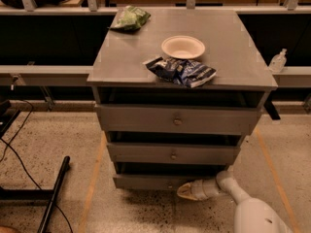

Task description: Close bottom drawer

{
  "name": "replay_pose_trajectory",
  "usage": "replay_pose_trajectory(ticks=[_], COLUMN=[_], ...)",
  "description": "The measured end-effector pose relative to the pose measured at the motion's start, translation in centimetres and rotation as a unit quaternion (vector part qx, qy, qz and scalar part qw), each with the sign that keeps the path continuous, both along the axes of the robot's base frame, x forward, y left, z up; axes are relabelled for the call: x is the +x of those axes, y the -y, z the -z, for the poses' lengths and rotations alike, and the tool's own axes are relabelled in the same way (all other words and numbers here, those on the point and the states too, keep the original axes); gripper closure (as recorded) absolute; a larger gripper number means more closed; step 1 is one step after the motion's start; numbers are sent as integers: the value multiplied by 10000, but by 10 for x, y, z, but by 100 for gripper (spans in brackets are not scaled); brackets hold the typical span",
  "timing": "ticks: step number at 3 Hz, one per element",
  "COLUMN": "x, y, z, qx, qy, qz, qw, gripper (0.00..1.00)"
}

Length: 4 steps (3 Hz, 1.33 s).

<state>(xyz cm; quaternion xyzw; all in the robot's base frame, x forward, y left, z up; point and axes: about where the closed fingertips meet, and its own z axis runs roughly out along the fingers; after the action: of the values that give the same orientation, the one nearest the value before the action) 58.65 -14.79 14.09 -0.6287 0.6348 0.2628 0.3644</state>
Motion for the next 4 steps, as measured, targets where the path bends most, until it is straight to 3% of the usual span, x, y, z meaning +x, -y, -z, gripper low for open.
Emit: replay_pose_trajectory(ticks=[4], x=[33], y=[7], z=[-6], qx=[-32], qy=[84], qz=[68], qw=[9999], gripper=[100])
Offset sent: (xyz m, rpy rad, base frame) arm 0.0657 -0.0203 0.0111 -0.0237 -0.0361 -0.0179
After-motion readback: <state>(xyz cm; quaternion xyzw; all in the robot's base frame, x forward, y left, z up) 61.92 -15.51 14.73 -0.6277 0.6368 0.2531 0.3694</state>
